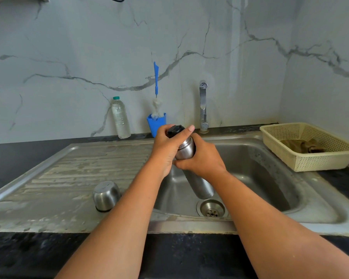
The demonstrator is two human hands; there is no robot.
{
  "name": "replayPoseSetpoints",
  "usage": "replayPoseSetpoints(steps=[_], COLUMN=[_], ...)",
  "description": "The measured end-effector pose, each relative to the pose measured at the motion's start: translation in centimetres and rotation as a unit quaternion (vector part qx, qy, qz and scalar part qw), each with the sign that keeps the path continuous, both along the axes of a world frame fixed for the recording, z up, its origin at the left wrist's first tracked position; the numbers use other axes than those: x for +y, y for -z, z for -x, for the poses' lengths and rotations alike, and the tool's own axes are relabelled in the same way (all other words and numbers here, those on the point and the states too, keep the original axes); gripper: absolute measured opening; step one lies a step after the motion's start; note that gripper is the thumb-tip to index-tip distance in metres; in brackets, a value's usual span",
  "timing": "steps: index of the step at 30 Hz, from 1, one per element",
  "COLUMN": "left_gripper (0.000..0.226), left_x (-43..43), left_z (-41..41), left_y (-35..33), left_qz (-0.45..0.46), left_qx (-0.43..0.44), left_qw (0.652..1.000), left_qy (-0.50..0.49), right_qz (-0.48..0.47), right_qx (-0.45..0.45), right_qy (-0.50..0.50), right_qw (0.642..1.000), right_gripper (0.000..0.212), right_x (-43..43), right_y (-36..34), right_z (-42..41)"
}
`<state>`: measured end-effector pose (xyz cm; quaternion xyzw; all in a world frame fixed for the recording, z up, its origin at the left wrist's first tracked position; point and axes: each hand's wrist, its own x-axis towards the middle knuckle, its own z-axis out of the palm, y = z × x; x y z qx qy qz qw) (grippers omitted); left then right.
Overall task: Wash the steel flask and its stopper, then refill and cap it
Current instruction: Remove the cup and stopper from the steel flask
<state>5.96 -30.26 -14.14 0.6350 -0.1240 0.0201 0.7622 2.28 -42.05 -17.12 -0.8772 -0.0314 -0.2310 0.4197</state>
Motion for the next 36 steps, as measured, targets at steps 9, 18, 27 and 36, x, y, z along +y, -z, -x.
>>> replayPoseSetpoints(steps=[9,18,27,36], left_gripper=[0.048,0.074,0.057,0.054], left_x=[0.9,0.5,0.6,0.6], left_z=[-1.0,-0.3,-1.2,-0.7], left_y=[0.4,0.0,0.6,0.5], left_qz=[-0.007,-0.009,-0.001,-0.021], left_qx=[-0.022,-0.001,-0.014,-0.019], left_qw=[0.998,0.999,0.999,0.996], left_qy=[0.065,0.048,0.043,0.086], right_qz=[-0.048,0.019,-0.085,-0.054], right_qx=[0.01,0.001,0.016,0.013], right_qy=[0.006,0.008,0.011,0.008], right_qw=[0.999,1.0,0.996,0.998], right_gripper=[0.058,0.064,0.056,0.059], right_x=[-0.4,-0.2,-0.5,-0.4], right_y=[0.3,0.0,0.0,0.1], right_z=[0.1,0.0,0.1,-0.1])
